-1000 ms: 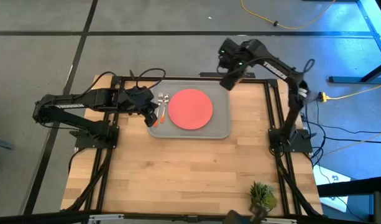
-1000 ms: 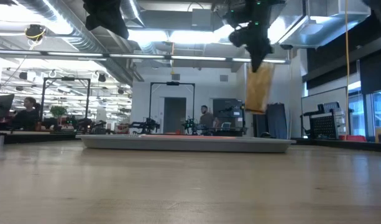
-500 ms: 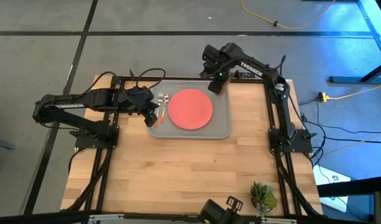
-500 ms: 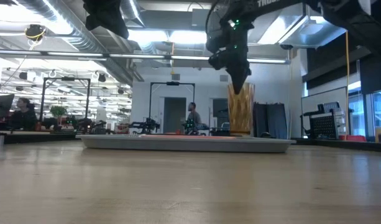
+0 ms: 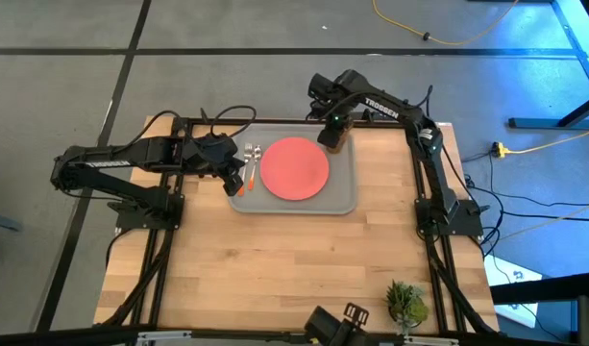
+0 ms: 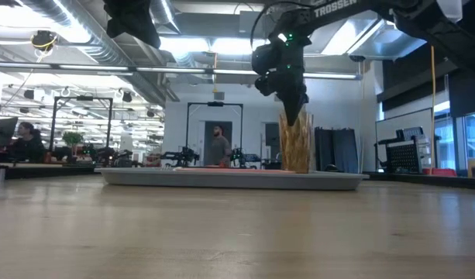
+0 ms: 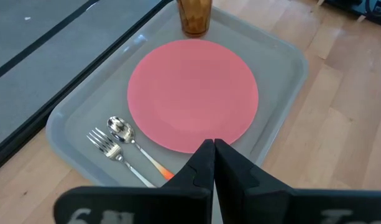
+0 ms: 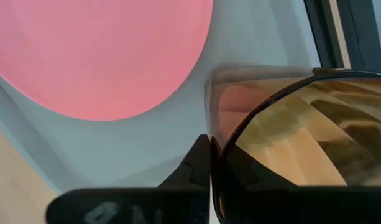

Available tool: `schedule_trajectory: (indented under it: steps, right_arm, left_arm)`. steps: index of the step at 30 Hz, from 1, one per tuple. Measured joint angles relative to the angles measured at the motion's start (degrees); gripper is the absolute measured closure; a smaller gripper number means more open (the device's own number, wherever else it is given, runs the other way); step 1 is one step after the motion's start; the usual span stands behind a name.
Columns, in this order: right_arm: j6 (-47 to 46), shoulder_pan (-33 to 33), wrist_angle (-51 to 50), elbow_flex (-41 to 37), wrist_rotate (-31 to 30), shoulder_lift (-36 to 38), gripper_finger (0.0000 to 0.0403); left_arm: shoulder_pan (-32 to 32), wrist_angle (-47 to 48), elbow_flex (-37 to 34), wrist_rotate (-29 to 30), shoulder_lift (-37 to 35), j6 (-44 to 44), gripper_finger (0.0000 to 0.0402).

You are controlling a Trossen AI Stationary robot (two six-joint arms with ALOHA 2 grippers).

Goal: Pick and place plate/cup/fork/spoon on tray
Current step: Put the orange cup on the gray tray to the top right of the pink plate

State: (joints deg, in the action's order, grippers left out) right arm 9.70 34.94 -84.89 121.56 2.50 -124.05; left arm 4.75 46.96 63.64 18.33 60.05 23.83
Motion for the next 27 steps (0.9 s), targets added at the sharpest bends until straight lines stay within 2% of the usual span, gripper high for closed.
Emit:
schedule_trajectory:
  steps: [5,13,27]
  right_arm:
    - [-0.05,0.00,0.03,0.00,0.05,0.00,0.0392]
    - [-0.23,0.00,0.42,-0.04,0.05,0.00,0.0336]
    - [-0.59,0.00,-0.12,1.22,0.11,0.00,0.0328]
  left_arm:
    - [0.00,0.00,0.00,0.00,0.00,0.01,0.0401]
    - [0.00,0.00,0.00,0.00,0.00,0.02,0.0401]
    - [0.00,0.00,0.00,0.00,0.00,0.07,0.0401]
